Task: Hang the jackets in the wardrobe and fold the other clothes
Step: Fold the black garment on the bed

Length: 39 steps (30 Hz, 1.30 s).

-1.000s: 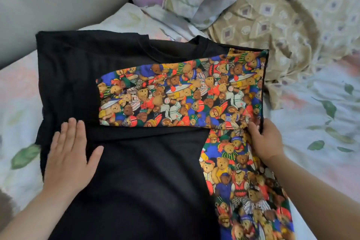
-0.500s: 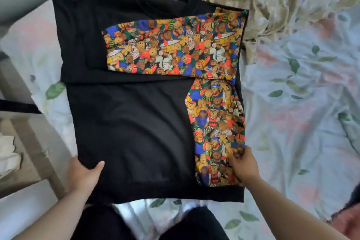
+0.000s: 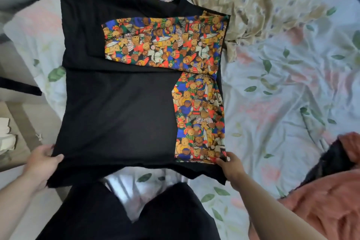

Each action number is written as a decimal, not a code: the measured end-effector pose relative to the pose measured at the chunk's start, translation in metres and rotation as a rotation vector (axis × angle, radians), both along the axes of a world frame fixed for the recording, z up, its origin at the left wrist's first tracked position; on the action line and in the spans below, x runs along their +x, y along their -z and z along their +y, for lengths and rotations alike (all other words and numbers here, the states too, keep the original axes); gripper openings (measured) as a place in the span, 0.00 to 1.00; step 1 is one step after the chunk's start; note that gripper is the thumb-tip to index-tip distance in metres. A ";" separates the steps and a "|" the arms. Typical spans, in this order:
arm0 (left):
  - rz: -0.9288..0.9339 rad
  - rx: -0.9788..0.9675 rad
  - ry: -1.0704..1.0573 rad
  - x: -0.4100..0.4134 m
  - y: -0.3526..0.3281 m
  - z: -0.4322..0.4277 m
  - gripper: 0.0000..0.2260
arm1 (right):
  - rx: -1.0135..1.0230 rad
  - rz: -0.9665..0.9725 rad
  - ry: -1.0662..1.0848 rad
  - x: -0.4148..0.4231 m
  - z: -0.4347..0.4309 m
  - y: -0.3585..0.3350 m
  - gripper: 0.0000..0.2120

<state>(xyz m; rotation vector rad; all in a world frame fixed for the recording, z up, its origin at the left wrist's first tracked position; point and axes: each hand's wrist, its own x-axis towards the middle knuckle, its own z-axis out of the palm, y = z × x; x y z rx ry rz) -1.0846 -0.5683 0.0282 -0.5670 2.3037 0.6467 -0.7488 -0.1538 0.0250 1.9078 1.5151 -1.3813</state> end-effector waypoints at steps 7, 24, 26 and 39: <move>0.017 0.406 -0.438 -0.029 -0.032 0.026 0.17 | -0.043 0.372 0.220 -0.042 0.018 -0.055 0.12; 0.298 0.453 -0.209 -0.176 -0.011 0.064 0.19 | 0.326 0.490 0.186 -0.152 0.126 -0.077 0.07; 0.389 0.465 -0.185 -0.192 -0.030 0.101 0.19 | 0.331 0.506 0.200 -0.175 0.145 -0.075 0.07; 0.466 0.557 -0.238 -0.328 -0.029 0.246 0.12 | 0.505 0.509 0.188 -0.336 0.259 -0.043 0.12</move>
